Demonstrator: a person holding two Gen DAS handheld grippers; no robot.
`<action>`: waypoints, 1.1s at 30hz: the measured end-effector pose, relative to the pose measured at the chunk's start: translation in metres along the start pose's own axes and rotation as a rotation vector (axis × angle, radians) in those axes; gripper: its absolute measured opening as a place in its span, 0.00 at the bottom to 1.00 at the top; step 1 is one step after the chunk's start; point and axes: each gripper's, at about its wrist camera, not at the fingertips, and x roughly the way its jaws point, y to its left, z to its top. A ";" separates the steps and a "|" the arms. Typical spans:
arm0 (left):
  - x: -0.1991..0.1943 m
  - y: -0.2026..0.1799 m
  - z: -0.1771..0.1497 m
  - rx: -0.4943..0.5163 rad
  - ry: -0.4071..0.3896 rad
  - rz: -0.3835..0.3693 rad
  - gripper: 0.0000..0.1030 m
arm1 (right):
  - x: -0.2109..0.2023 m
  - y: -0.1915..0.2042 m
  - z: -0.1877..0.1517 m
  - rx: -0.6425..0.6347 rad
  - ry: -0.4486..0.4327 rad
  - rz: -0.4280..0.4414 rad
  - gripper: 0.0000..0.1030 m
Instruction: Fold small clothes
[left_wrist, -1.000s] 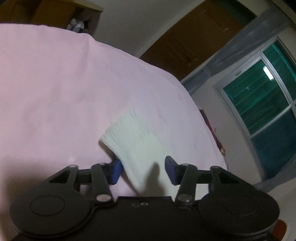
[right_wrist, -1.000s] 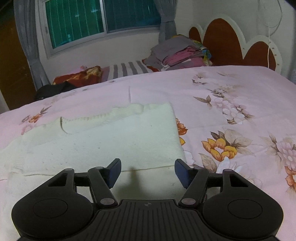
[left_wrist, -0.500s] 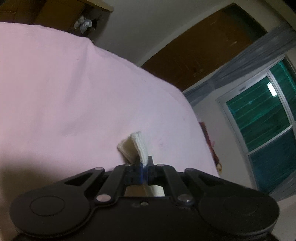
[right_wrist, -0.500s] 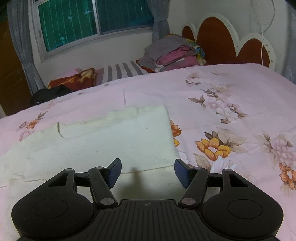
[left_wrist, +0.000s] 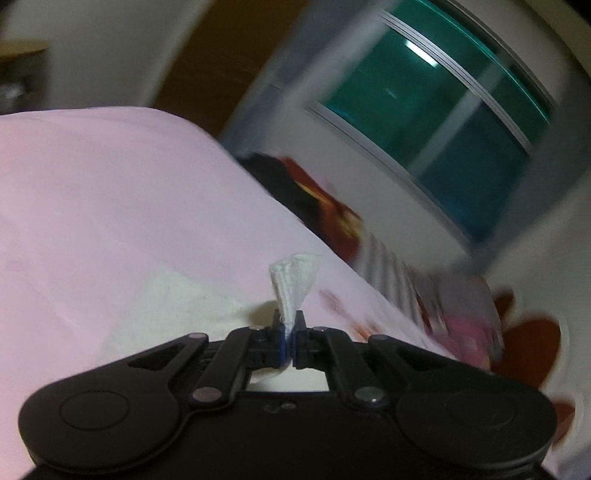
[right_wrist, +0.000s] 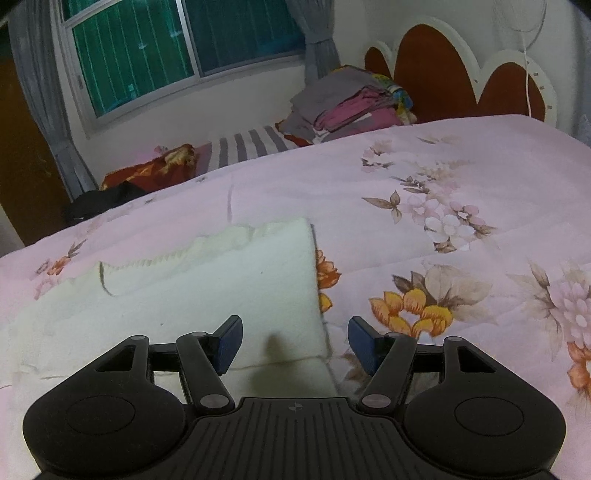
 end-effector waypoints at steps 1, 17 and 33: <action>0.006 -0.022 -0.012 0.041 0.011 -0.023 0.03 | 0.000 -0.003 0.002 0.004 -0.001 0.004 0.62; 0.059 -0.198 -0.188 0.486 0.349 -0.207 0.03 | -0.024 -0.059 0.015 0.088 -0.012 0.046 0.62; -0.023 -0.105 -0.146 0.432 0.204 -0.108 0.77 | -0.010 -0.046 0.024 0.143 0.043 0.231 0.62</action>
